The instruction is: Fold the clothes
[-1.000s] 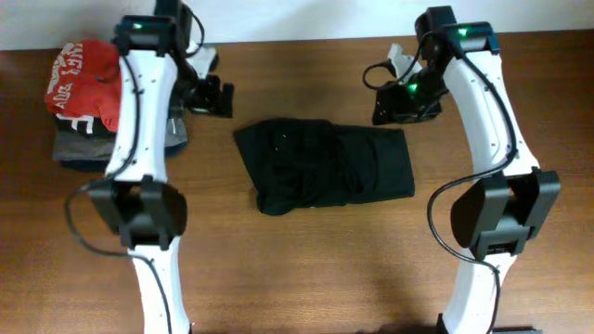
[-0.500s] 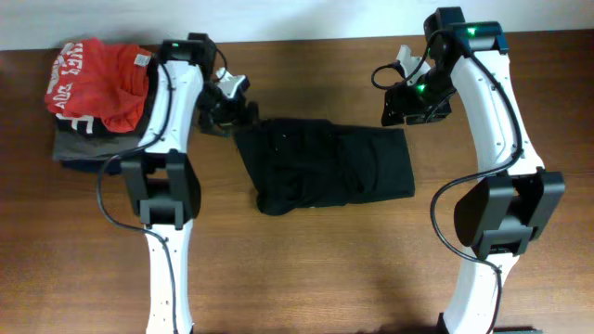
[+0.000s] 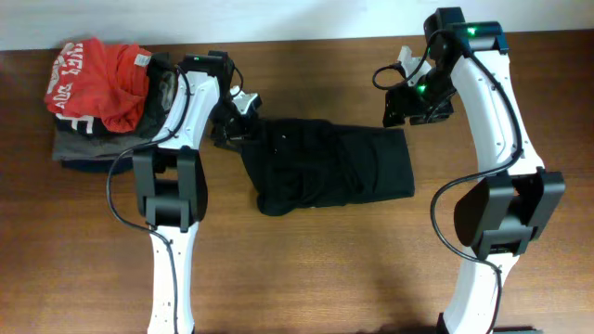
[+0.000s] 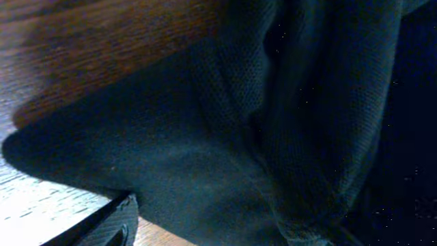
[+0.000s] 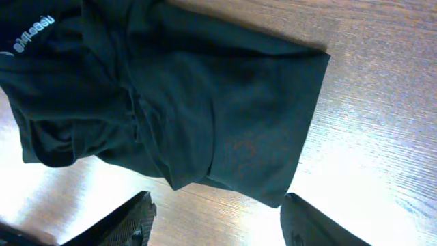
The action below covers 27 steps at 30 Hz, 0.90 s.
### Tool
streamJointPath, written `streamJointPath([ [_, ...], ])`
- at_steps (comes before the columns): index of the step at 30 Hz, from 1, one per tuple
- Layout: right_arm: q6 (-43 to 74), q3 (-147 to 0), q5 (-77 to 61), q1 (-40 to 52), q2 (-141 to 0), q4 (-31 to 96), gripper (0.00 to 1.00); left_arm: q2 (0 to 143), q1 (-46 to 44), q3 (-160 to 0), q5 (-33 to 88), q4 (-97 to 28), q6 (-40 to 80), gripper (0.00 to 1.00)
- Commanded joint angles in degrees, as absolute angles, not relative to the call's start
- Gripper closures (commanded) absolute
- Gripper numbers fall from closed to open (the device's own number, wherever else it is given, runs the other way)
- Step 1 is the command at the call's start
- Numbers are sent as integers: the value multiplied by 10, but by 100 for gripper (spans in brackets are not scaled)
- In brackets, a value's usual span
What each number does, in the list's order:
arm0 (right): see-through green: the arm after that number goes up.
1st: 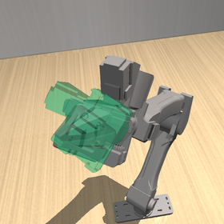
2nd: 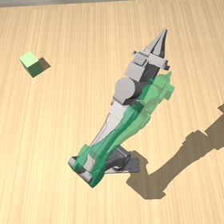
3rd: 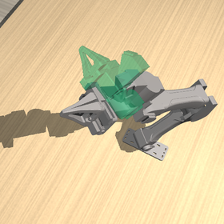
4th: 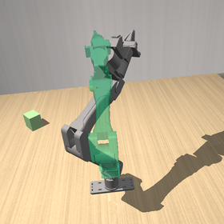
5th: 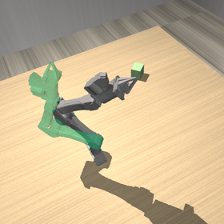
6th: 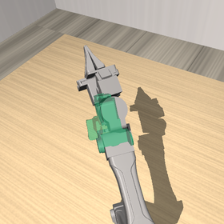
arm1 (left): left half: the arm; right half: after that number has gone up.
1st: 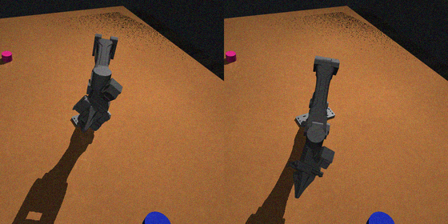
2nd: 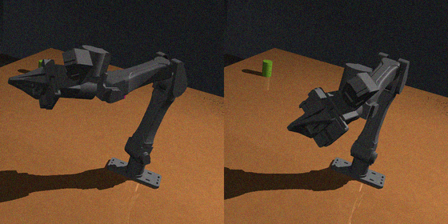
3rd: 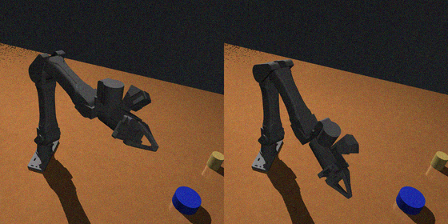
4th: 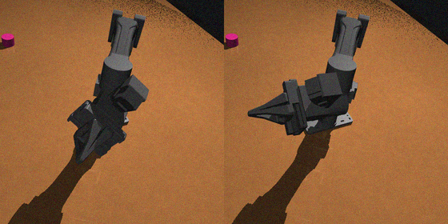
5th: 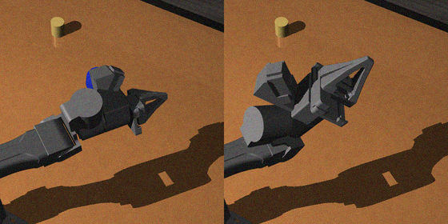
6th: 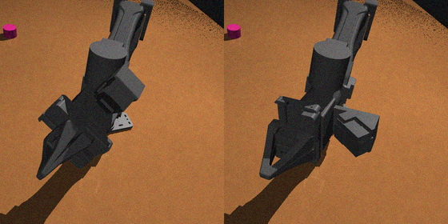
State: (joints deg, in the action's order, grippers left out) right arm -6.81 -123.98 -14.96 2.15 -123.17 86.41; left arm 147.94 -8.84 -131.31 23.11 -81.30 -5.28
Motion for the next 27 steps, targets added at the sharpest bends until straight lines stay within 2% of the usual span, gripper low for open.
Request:
streamJointPath([
  [1, -73, -1250, -143, 17, -1232, 866, 35, 1526, -90, -1250, 171, -798, -41, 25],
  [4, -73, -1250, -137, 17, -1232, 866, 35, 1526, -101, -1233, 171, -769, -41, 26],
  [7, -73, -1250, -130, 17, -1232, 865, 34, 1526, -121, -1206, 171, -740, -41, 37],
  [8, -73, -1250, -130, 17, -1232, 865, 34, 1526, -130, -1196, 171, -733, -41, 44],
  [10, -73, -1250, -130, 17, -1232, 863, 34, 1526, -152, -1177, 171, -722, -41, 89],
  [11, -73, -1250, -130, 17, -1232, 863, 34, 1526, -158, -1175, 171, -719, -41, 96],
  [12, -73, -1250, -130, 17, -1232, 863, 34, 1526, -164, -1175, 170, -717, -41, 99],
  [18, -73, -1250, -129, 17, -1232, 868, 34, 1486, -139, -1177, 166, -720, -41, 99],
  [24, -72, -1244, -137, 19, -1232, 866, 37, 1338, -56, -1178, 114, -721, -47, 99],
  [25, -72, -1238, -146, 20, -1232, 861, 44, 1320, -46, -1178, 110, -722, -48, 99],
  [26, -72, -1228, -153, 20, -1232, 855, 59, 1307, -39, -1178, 106, -722, -49, 99],
  [27, -70, -1210, -165, 22, -1232, 838, 83, 1292, -32, -1178, 104, -722, -60, 100],
])
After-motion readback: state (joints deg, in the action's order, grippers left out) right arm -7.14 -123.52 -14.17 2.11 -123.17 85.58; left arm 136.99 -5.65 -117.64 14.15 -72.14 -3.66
